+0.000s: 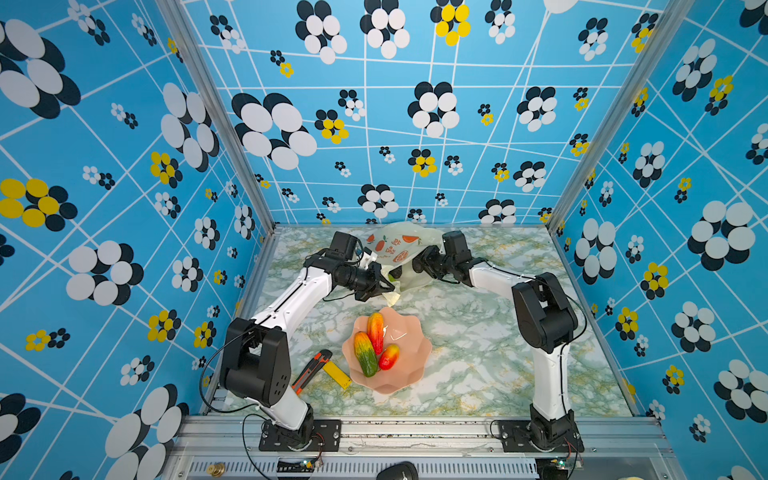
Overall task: Place the fruits into the plastic bag
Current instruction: 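Lower the black fruit into the bag and open the right gripper, then withdraw the right gripper from the bag and move it over the pink bowl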
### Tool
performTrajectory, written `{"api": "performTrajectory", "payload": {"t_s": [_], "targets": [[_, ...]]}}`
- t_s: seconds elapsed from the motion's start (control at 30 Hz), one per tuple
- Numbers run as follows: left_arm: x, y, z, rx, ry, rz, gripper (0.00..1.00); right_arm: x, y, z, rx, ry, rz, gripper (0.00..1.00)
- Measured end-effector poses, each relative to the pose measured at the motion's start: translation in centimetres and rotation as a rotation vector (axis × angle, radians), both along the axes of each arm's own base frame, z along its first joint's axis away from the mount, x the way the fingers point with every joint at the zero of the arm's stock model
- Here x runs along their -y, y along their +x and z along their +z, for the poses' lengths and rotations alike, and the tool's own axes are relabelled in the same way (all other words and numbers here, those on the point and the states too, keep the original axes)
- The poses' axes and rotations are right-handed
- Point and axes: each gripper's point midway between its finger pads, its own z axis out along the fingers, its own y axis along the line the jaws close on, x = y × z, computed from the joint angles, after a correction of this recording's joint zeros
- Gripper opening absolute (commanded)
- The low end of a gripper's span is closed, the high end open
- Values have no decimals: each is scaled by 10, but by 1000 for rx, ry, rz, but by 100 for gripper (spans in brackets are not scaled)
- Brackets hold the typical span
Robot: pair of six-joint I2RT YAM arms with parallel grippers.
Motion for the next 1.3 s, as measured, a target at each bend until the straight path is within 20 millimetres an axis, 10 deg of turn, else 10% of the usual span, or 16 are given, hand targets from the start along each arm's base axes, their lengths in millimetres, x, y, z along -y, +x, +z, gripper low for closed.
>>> {"api": "performTrajectory", "payload": {"t_s": [0.2,0.43,0.83,1.3], "targets": [[-2,-1,7,26,2,7,0,3,6,-5,-10,8,-27,57],[-3,-2,5,20,7,15,0,3,12,-7,-23,20,-56,86],[-3,-2,5,20,10,16,0,-5,21,-1,11,78,-45,85],[-11,5,-3,9,17,29,0,-12,-69,82,141,87,151,85]]}}
